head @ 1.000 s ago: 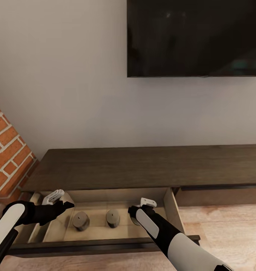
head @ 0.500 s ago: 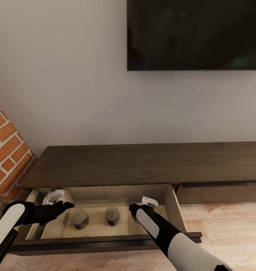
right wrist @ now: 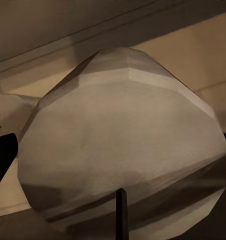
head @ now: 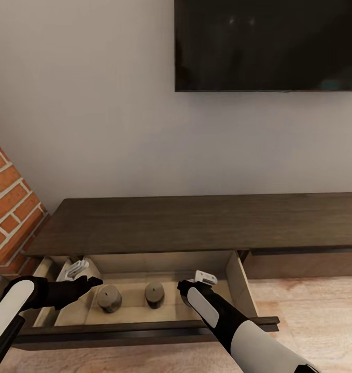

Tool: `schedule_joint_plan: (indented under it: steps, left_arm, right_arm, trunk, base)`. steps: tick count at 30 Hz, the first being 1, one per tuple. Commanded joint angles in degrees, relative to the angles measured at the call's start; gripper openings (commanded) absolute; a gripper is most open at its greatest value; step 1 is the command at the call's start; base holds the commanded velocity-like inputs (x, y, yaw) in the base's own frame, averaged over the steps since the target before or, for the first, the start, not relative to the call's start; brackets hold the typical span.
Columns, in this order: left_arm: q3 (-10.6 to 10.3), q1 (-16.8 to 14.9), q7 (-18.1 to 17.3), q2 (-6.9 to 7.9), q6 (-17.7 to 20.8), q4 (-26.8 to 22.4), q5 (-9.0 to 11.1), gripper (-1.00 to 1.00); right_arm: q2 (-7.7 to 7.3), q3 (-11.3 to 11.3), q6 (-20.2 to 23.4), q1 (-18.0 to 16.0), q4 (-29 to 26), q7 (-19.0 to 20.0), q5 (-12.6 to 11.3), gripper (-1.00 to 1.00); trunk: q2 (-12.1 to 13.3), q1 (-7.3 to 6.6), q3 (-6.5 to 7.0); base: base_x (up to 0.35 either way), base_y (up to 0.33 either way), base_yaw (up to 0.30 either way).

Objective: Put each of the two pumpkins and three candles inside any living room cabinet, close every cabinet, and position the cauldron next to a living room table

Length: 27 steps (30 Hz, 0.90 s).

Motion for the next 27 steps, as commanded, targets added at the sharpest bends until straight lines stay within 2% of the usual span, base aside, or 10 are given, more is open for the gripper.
schedule_joint_plan:
  steps: [1,27]
  left_arm:
    - [-0.1,0.0,0.6,0.04,0.0,-0.1,0.6,1.00]
    - [-0.1,0.0,0.6,0.12,0.1,-0.2,0.6,1.00]
  right_arm:
    - [-0.03,0.2,0.2,-0.1,-0.1,-0.4,-0.2,-1.00]
    - [-0.03,0.1,1.4,-0.1,0.0,-0.4,-0.3,-1.00]
  trunk:
    - [0.0,-0.01,-0.05]
    - [0.0,-0.01,-0.05]
  base:
    - [0.000,0.000,0.000]
    - [0.032,0.000,0.000]
